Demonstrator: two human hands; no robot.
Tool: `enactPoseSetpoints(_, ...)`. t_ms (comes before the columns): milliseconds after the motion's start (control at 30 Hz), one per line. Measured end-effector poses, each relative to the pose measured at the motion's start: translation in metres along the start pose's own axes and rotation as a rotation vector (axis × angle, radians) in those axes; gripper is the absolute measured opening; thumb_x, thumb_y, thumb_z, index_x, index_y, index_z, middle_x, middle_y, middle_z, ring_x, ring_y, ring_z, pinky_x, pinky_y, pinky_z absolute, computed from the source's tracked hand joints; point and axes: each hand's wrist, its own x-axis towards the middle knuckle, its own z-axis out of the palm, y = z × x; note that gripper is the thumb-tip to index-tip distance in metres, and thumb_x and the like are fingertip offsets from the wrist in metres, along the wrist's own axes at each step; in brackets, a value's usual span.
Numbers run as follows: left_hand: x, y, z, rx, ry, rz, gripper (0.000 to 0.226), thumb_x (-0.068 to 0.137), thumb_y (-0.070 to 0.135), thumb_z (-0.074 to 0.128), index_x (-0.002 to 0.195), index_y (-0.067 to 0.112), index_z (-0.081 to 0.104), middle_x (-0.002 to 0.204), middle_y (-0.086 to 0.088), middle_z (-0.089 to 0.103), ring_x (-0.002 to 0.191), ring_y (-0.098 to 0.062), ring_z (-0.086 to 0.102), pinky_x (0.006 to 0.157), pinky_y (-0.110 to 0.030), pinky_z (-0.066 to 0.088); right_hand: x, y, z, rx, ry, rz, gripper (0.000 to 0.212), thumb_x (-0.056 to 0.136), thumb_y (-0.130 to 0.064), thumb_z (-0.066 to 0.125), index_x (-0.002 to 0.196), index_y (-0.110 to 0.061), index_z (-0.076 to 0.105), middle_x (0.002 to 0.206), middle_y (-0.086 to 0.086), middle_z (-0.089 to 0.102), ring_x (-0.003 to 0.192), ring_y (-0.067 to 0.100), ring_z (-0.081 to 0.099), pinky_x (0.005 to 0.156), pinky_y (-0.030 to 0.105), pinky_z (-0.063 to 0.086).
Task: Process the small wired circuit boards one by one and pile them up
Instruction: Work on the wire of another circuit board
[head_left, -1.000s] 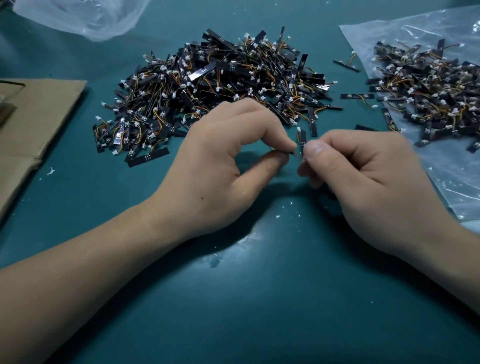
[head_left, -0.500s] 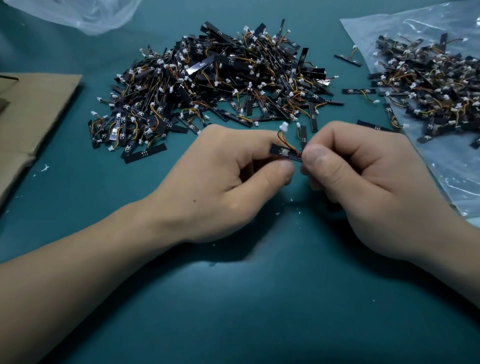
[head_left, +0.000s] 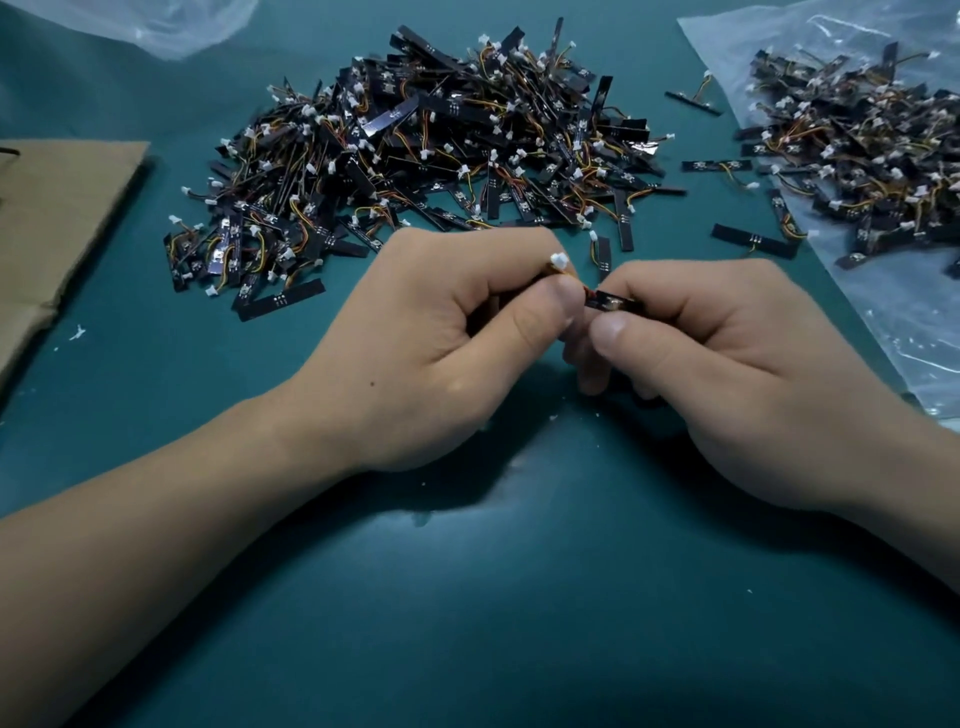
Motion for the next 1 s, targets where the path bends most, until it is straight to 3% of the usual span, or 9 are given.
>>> enactPoseSetpoints(100, 0.0, 0.0005, -0.0024, 0.019, -0.06, 0.013, 0.025, 0.101, 0.017, 0.054, 0.082, 0.008, 0.068, 0.058, 0.0, 0.049, 0.054, -0.018, 0.044, 0.053, -0.027, 0.034, -0.0003, -0.0005, -0.001, 0.036, -0.01, 0.017, 0.026, 0.094, -0.018, 0.054, 0.072, -0.021, 0.069, 0.061, -0.017, 0.061, 0.059, 0.006, 0.059, 0.056, 0.011, 0.038)
enactPoseSetpoints(200, 0.0005, 0.0016, -0.0052, 0.034, -0.129, -0.022, 0.023, 0.091, 0.011, 0.055, 0.071, 0.005, 0.064, 0.054, -0.004, 0.046, 0.053, -0.021, 0.043, 0.051, -0.033, 0.035, -0.0009, -0.0001, -0.0027, 0.027, -0.021, 0.006, 0.025, 0.09, -0.017, 0.055, 0.069, -0.014, 0.068, 0.056, -0.003, 0.06, 0.051, 0.015, 0.054, 0.049, 0.025, 0.041)
enactPoseSetpoints(367, 0.0007, 0.0023, -0.0046, 0.066, -0.176, -0.073, 0.022, 0.081, 0.008, 0.053, 0.061, 0.001, 0.059, 0.049, -0.008, 0.042, 0.051, -0.026, 0.042, 0.05, -0.041, 0.035, -0.0022, 0.0004, -0.0026, -0.115, -0.058, -0.065, 0.027, 0.089, -0.017, 0.056, 0.065, -0.007, 0.065, 0.057, 0.01, 0.055, 0.056, 0.026, 0.054, 0.056, 0.042, 0.042)
enactPoseSetpoints(567, 0.0017, 0.0042, -0.0014, 0.121, -0.122, -0.038, 0.025, 0.076, 0.008, 0.054, 0.054, 0.004, 0.045, 0.05, -0.006, 0.028, 0.049, -0.023, 0.029, 0.046, -0.039, 0.027, -0.0023, 0.0019, -0.0017, -0.12, -0.037, -0.054, 0.027, 0.088, -0.017, 0.056, 0.063, -0.01, 0.061, 0.056, 0.009, 0.053, 0.054, 0.025, 0.052, 0.055, 0.042, 0.041)
enactPoseSetpoints(700, 0.0012, 0.0038, -0.0019, 0.139, -0.128, -0.014, 0.023, 0.076, 0.009, 0.054, 0.054, 0.004, 0.049, 0.049, -0.006, 0.03, 0.049, -0.026, 0.032, 0.046, -0.039, 0.029, -0.0021, 0.0005, -0.0012, -0.152, -0.059, -0.06, 0.03, 0.09, -0.025, 0.052, 0.066, -0.011, 0.062, 0.057, 0.008, 0.053, 0.055, 0.024, 0.051, 0.055, 0.043, 0.041)
enactPoseSetpoints(1000, 0.0007, 0.0035, -0.0007, 0.154, -0.099, 0.0, 0.024, 0.078, 0.007, 0.054, 0.056, 0.001, 0.051, 0.049, -0.008, 0.033, 0.05, -0.027, 0.035, 0.047, -0.041, 0.03, -0.0021, 0.0005, -0.0022, -0.106, -0.06, -0.038, 0.029, 0.09, -0.021, 0.057, 0.066, -0.006, 0.064, 0.056, 0.01, 0.054, 0.054, 0.027, 0.052, 0.054, 0.043, 0.041)
